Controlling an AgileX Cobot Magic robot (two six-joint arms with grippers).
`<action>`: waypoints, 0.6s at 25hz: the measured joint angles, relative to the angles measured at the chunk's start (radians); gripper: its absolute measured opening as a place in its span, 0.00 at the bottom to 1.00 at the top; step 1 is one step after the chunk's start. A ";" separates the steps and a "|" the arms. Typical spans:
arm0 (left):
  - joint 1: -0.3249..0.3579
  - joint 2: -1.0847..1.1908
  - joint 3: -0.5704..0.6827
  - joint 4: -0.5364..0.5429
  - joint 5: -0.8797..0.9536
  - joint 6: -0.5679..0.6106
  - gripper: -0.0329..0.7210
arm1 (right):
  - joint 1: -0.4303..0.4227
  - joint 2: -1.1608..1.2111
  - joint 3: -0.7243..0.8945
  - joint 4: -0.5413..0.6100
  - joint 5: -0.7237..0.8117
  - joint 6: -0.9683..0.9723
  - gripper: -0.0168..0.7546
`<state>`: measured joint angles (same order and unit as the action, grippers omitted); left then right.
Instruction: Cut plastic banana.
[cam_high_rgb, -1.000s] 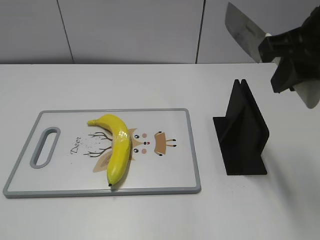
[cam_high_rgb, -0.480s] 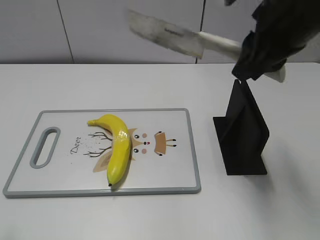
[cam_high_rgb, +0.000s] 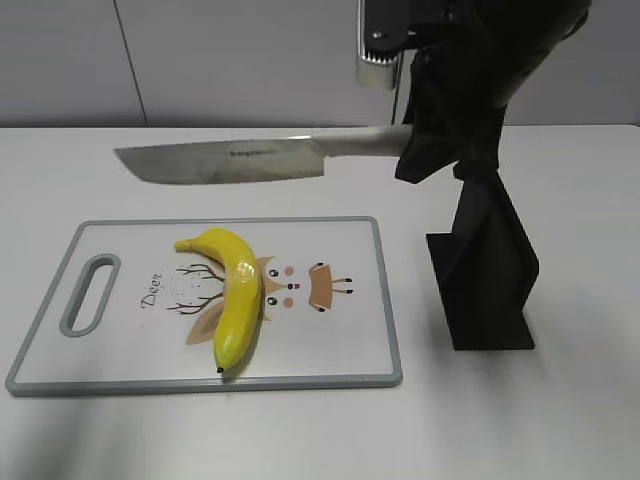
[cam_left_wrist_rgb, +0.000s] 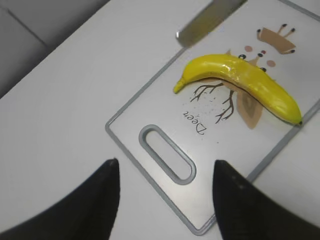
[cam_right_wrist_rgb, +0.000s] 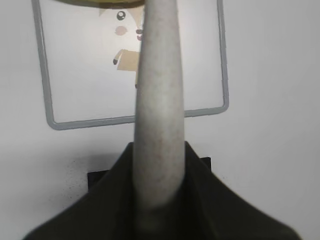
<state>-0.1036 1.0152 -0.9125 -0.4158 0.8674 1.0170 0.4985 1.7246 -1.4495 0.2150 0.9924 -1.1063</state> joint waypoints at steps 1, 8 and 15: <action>-0.008 0.053 -0.048 -0.004 0.031 0.036 0.77 | 0.000 0.016 -0.010 0.004 0.008 -0.026 0.23; -0.162 0.343 -0.279 0.044 0.164 0.166 0.77 | 0.000 0.111 -0.090 0.081 0.060 -0.150 0.23; -0.229 0.512 -0.329 0.105 0.134 0.173 0.77 | 0.000 0.130 -0.119 0.125 0.060 -0.174 0.23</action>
<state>-0.3322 1.5275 -1.2419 -0.3111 1.0016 1.1901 0.4985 1.8551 -1.5682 0.3399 1.0524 -1.2803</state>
